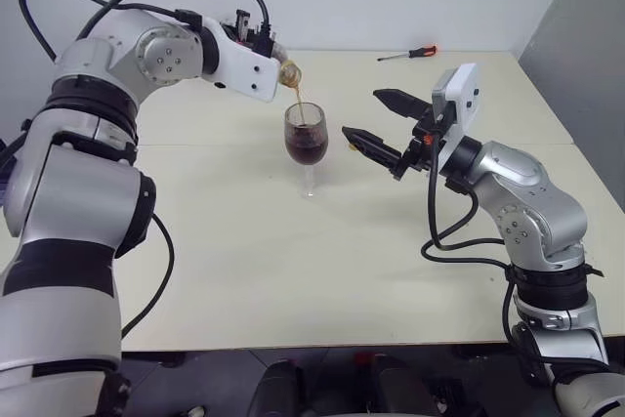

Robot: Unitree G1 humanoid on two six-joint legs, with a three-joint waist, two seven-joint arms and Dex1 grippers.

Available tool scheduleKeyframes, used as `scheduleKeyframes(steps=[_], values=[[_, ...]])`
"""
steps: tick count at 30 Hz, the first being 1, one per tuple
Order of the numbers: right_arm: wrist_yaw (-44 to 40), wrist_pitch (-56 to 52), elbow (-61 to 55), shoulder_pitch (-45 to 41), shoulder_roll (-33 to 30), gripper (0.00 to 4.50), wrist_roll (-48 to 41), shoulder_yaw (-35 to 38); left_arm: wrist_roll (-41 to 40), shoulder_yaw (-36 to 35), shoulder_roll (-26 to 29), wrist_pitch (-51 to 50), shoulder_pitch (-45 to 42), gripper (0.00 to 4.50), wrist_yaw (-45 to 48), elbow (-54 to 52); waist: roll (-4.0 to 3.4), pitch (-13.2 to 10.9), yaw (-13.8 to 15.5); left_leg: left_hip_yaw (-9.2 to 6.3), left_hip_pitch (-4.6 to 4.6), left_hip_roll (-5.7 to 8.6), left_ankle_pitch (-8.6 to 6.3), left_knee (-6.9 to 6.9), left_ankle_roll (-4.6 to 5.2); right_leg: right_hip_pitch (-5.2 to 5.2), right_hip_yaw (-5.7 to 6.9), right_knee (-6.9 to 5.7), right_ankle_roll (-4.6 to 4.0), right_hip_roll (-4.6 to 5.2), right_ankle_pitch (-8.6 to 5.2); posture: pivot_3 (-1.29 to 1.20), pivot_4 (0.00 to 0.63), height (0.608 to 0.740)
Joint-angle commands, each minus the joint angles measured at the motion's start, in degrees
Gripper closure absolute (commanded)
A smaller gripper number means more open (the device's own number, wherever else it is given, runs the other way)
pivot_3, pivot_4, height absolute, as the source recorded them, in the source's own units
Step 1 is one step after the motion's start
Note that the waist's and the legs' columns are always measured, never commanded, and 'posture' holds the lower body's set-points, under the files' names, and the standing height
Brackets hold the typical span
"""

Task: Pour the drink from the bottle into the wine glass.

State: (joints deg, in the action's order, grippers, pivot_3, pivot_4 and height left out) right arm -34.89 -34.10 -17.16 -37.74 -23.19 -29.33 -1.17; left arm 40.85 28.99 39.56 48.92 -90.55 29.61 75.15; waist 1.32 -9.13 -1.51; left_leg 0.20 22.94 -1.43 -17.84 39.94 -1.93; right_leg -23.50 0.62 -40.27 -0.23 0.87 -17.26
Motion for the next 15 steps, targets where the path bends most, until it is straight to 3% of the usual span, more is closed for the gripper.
scheduleKeyframes(steps=[1, 15], values=[[-0.2, 1.3, -1.6, -1.0, -0.4, 0.0, 0.1, 1.0, -3.8, -2.9, -0.1, 0.1, -0.1, 3.39, 2.6, -0.2, 0.0, 0.0, 0.0, 0.0, 0.0, 0.0, 0.0, 0.0, 0.0, 0.0, 0.0, 0.0, 0.0, 0.0, 0.0, 0.0, 0.15, 0.74], [-0.7, 1.4, -1.4, -1.2, 0.2, 0.0, 0.3, 0.4, -11.1, -7.8, -0.5, -1.9, 1.8, 3.39, 10.8, -1.1, 0.0, 0.0, -0.1, 0.0, 0.0, 0.0, 0.0, 0.01, 0.0, -0.01, -0.01, -0.03, 0.0, 0.0, 0.0, 0.0, 0.15, 0.74]])
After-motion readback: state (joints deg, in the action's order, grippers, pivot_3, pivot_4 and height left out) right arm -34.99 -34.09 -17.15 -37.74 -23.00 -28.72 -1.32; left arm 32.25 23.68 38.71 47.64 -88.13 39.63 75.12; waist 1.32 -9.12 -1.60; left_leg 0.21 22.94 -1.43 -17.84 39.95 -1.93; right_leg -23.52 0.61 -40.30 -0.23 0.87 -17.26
